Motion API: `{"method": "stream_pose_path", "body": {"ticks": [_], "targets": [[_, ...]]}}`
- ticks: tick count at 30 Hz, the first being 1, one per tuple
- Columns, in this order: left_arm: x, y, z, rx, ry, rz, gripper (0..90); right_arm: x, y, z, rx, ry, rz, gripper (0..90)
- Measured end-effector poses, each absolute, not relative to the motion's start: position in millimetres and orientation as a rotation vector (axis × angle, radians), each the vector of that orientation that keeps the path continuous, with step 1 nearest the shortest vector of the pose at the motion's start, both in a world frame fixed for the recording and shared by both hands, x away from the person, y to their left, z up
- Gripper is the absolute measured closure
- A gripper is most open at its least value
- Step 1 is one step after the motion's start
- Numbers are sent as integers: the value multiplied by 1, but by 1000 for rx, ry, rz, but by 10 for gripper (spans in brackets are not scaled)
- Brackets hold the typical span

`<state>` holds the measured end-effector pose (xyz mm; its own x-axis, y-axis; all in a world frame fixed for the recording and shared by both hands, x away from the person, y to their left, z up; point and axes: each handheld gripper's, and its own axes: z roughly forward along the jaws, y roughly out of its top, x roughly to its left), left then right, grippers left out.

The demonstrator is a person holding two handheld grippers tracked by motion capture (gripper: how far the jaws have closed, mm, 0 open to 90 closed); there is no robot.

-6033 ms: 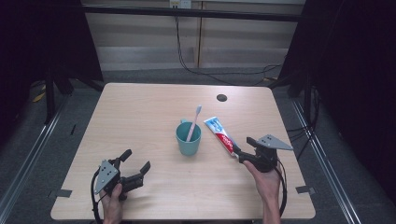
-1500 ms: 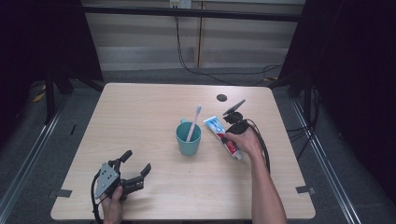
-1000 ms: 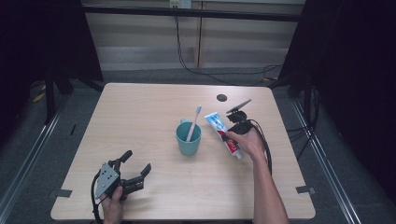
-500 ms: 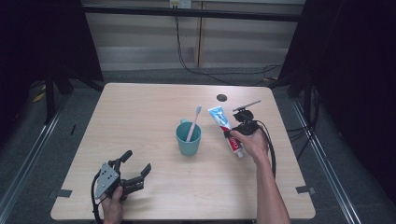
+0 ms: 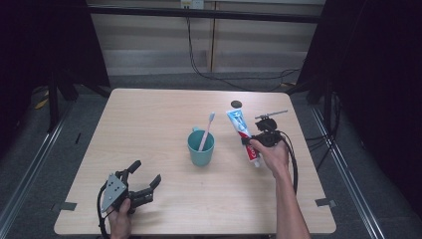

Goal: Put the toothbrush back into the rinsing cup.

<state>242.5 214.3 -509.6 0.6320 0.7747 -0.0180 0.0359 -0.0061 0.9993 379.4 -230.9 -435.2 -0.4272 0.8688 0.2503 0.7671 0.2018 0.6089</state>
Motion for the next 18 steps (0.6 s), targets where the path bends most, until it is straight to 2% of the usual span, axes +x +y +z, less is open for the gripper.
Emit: {"method": "stream_pose_path", "body": {"ticks": [18], "targets": [[242, 214, -510, 1481, 708, 674, 155, 365, -238, -425, 1469, 2145, 1277, 726]]}}
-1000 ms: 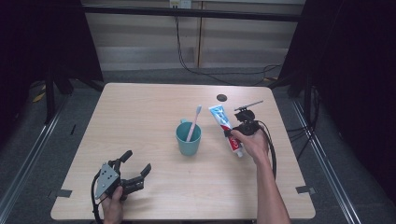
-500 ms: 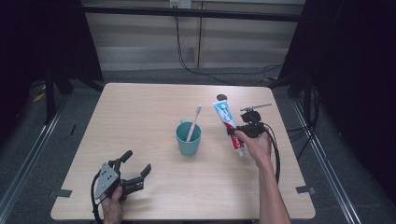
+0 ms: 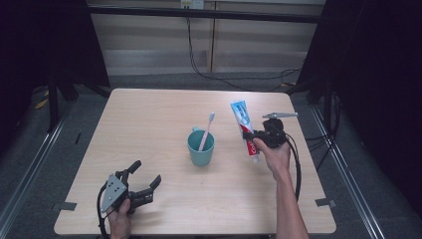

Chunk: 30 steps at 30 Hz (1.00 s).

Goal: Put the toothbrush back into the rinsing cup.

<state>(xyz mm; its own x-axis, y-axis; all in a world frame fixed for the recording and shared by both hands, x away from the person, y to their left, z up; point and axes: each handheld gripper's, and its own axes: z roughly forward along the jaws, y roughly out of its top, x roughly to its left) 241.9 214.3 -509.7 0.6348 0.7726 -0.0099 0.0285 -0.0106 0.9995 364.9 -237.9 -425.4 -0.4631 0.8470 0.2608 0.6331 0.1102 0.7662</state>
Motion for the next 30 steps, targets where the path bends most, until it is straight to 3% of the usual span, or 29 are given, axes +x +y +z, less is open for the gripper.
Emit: {"method": "stream_pose_path", "body": {"ticks": [30], "targets": [[242, 214, -510, 1478, 712, 674, 155, 348, -236, -409, 1296, 1924, 1498, 725]]}}
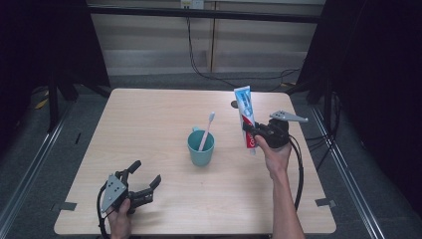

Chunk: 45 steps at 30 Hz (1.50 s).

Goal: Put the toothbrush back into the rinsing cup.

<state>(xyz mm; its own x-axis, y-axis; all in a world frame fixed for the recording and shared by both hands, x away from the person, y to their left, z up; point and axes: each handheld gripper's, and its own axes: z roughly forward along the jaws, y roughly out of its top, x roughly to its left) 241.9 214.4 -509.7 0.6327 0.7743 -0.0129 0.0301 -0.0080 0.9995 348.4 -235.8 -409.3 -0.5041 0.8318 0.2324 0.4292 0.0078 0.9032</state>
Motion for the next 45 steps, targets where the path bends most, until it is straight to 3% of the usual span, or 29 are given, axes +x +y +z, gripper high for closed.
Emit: {"method": "stream_pose_path", "body": {"ticks": [45], "targets": [[241, 214, -510, 1477, 709, 688, 154, 348, -206, -378, 1157, 1868, 1599, 723]]}}
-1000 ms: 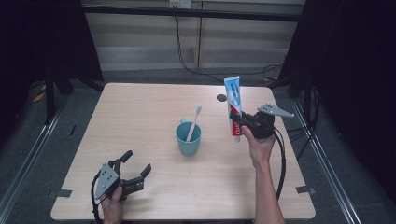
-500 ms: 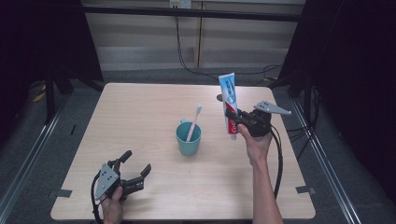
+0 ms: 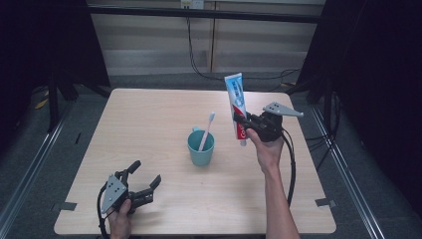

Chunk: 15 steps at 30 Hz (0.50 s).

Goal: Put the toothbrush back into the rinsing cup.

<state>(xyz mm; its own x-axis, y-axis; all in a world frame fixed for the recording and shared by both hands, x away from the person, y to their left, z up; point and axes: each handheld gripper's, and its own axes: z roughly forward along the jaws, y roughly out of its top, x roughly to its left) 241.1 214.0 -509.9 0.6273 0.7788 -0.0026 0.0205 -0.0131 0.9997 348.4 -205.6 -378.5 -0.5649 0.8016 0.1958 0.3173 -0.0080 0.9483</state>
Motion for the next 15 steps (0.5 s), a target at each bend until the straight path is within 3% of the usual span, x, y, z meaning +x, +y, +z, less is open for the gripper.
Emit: {"method": "stream_pose_path", "body": {"ticks": [15], "targets": [[241, 214, -510, 1477, 708, 690, 153, 351, -186, -369, 1112, 1866, 1649, 722]]}}
